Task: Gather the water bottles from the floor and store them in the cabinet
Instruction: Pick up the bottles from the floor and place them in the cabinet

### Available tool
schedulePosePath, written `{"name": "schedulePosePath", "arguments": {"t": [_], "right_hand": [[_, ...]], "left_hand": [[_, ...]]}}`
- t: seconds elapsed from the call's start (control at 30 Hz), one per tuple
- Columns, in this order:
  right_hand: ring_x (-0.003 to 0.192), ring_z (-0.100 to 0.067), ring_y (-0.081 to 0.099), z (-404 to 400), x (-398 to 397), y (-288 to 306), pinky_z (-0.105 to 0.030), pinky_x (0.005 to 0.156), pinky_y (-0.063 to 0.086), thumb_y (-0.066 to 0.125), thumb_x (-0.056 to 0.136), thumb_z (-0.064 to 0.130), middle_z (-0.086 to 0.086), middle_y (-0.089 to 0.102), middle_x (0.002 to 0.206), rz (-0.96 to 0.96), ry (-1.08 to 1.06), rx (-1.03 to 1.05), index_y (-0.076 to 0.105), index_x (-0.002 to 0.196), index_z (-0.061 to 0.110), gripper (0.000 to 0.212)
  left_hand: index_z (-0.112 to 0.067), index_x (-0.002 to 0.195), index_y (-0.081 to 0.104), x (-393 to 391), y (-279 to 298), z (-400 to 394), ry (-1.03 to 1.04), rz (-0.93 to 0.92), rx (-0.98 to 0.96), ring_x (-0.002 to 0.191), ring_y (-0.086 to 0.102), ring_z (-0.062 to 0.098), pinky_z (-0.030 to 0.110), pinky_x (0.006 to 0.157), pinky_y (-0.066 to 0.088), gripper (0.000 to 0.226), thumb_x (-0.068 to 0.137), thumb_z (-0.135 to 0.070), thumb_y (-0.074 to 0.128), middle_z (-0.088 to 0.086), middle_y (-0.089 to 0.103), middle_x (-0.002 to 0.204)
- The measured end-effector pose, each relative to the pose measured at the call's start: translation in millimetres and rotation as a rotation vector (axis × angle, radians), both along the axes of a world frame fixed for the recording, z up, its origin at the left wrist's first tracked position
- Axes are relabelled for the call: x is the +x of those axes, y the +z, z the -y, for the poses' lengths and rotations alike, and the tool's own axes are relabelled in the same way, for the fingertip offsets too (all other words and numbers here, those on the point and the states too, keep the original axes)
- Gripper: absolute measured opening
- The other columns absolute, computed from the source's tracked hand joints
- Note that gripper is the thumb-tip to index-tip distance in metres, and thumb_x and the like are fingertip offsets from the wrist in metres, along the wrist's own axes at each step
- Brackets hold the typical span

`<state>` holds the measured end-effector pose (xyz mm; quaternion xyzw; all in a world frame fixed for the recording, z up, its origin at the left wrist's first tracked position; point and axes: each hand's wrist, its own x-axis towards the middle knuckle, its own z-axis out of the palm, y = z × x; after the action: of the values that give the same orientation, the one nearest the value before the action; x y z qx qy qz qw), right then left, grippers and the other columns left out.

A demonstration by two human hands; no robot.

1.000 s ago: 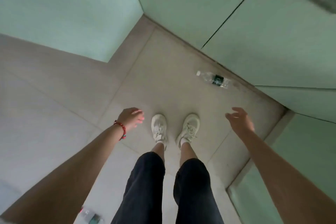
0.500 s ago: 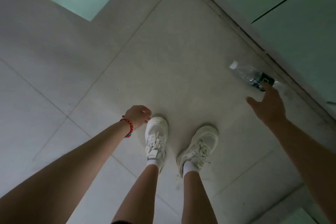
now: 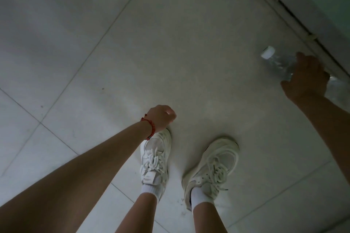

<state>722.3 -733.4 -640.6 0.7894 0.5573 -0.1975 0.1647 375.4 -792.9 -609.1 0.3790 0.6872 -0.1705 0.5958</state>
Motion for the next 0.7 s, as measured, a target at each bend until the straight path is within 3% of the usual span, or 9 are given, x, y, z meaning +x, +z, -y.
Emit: {"name": "schedulePosePath", "arguments": {"t": [0.13,0.27,0.4,0.7], "right_hand": [[0.124,-0.049,0.032,-4,-1,-2,-0.048,0.100,0.028,0.070,0.072,0.014,-0.036,0.044,0.126,0.097,0.072,-0.063,0.035,0.133,0.004,0.070],[0.119,-0.044,0.038,10,-20,0,-0.044,0.097,0.031,0.073,0.068,0.025,-0.034,0.047,0.121,0.064,0.110,-0.166,0.043,0.124,0.002,0.067],[0.107,-0.045,0.052,38,-52,7,-0.046,0.089,0.045,0.077,0.067,0.031,-0.027,0.042,0.122,-0.180,-0.042,-0.320,0.037,0.128,0.007,0.076],[0.108,-0.039,0.056,90,-118,95,-0.042,0.090,0.046,0.076,0.068,0.027,-0.020,0.053,0.122,-0.494,-0.413,-0.318,0.036,0.128,0.008,0.074]], "left_hand": [[-0.012,0.101,0.066,-5,-5,7,-0.070,-0.030,-0.009,0.101,0.065,0.023,0.033,0.094,0.048,0.023,0.086,-0.018,0.050,0.009,0.070,0.106],[-0.010,0.104,0.065,-5,-5,10,-0.069,-0.033,-0.008,0.100,0.065,0.022,0.033,0.094,0.048,0.023,0.087,-0.016,0.050,0.009,0.070,0.106],[-0.012,0.106,0.065,-4,2,6,-0.072,-0.028,0.007,0.100,0.065,0.021,0.031,0.094,0.047,0.024,0.088,-0.018,0.049,0.007,0.070,0.107],[-0.015,0.099,0.066,-13,81,-23,-0.058,-0.050,0.065,0.100,0.065,0.025,0.034,0.093,0.049,0.022,0.087,-0.021,0.049,0.010,0.071,0.105]]}}
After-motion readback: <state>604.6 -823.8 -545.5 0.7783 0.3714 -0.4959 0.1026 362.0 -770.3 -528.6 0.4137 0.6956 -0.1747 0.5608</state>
